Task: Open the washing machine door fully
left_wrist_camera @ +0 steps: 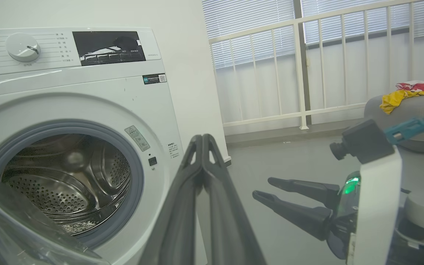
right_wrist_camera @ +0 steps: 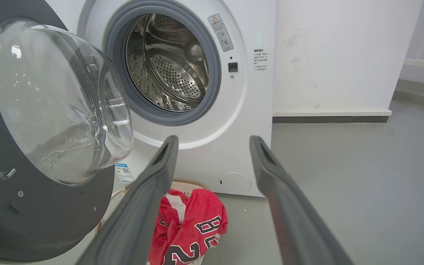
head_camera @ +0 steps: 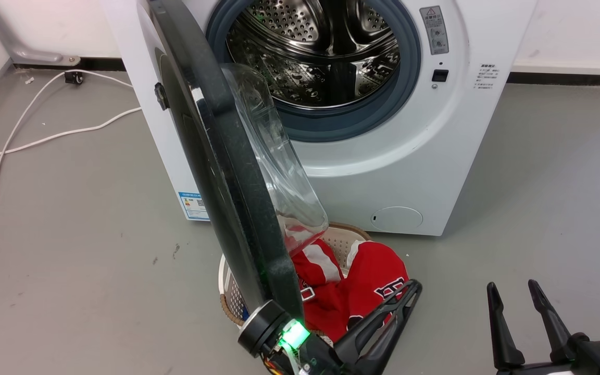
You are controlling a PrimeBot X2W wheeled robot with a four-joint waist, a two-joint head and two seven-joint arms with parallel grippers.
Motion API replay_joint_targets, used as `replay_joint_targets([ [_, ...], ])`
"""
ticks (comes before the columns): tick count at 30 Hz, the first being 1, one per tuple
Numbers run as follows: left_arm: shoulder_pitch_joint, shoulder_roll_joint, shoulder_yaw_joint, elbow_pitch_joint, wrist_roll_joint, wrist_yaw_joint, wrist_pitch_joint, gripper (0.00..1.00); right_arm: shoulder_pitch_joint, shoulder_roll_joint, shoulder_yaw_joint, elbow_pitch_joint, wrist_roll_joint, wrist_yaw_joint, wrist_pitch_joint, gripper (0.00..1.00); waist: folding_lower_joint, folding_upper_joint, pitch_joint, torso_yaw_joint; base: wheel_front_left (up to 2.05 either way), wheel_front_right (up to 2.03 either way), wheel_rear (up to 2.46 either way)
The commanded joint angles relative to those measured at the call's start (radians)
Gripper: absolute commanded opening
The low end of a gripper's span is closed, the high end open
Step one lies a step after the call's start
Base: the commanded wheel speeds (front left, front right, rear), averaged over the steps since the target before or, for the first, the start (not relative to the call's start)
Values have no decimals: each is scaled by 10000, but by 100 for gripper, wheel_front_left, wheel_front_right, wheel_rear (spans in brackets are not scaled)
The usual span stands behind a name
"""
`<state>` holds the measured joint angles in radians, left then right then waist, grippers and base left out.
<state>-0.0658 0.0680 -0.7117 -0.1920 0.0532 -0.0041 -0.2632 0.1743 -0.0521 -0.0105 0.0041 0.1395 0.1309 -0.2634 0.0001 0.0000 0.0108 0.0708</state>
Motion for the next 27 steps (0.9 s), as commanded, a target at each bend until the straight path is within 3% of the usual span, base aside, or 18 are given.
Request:
replay_joint_targets([
  [1, 118, 33, 0, 166, -85, 107, -24, 0, -120, 35, 18, 40, -55, -3, -18, 100, -1, 0, 14, -3, 0, 0, 0],
  [18, 133, 354, 1042, 2418, -993, 376, -25, 0, -288, 35, 59, 233, -55, -3, -18, 100, -1, 0, 166, 73, 0, 0, 0],
  [27, 276, 376, 1764, 2677, -1116, 568, -22, 0, -246, 35, 36, 330, 59, -3, -18, 100, -1, 0, 177, 258, 0, 0, 0],
])
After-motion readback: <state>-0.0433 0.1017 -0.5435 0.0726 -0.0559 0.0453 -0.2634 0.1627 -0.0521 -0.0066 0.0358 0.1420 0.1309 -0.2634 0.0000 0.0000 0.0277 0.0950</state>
